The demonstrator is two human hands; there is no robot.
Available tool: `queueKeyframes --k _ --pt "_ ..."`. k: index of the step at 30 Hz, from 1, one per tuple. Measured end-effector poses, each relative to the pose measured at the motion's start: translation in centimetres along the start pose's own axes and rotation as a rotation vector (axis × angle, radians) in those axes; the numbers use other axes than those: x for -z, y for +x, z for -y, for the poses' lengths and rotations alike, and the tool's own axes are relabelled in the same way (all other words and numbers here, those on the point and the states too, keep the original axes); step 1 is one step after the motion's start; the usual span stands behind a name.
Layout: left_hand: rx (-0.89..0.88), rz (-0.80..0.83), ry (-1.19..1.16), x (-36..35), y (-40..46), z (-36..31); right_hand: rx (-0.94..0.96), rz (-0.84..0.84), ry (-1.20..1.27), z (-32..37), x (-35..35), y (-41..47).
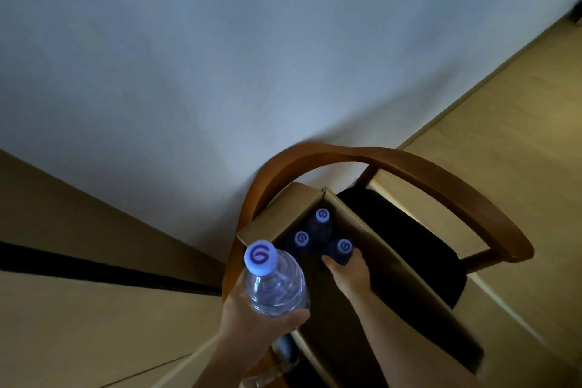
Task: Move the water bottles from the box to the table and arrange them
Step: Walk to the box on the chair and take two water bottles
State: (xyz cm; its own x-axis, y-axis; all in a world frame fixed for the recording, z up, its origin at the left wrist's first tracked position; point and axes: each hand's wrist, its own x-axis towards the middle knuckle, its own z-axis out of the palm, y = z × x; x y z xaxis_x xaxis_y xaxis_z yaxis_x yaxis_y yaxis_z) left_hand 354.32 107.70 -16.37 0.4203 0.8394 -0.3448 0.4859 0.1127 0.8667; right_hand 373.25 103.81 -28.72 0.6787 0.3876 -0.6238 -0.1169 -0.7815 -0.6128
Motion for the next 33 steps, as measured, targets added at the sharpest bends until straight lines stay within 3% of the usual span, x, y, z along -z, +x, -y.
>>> queueKeyframes --k 5,11,15,22,28,33 --pt "0.057 0.045 0.069 -1.2 0.3 -0.9 -0.064 -0.072 0.05 0.3 -1.5 1.7" --pt "0.044 0.013 -0.001 -2.1 -0.5 -1.0 0.071 -0.11 -0.17 -0.6 -1.1 1.0" --pt "0.042 0.041 0.004 -2.5 -0.5 -1.0 0.183 -0.124 -0.078 -1.5 0.3 -1.2" --pt "0.051 0.067 -0.023 -3.4 -3.2 -2.3 0.64 -0.142 0.141 -0.3 5.0 -7.5" --pt "-0.012 -0.022 -0.089 -3.3 -6.0 -2.7 0.833 -0.016 0.335 2.2 8.7 -12.8" --pt "-0.019 -0.117 -0.18 -2.2 -8.5 -2.2 1.068 0.041 0.358 3.5 9.4 -16.4"
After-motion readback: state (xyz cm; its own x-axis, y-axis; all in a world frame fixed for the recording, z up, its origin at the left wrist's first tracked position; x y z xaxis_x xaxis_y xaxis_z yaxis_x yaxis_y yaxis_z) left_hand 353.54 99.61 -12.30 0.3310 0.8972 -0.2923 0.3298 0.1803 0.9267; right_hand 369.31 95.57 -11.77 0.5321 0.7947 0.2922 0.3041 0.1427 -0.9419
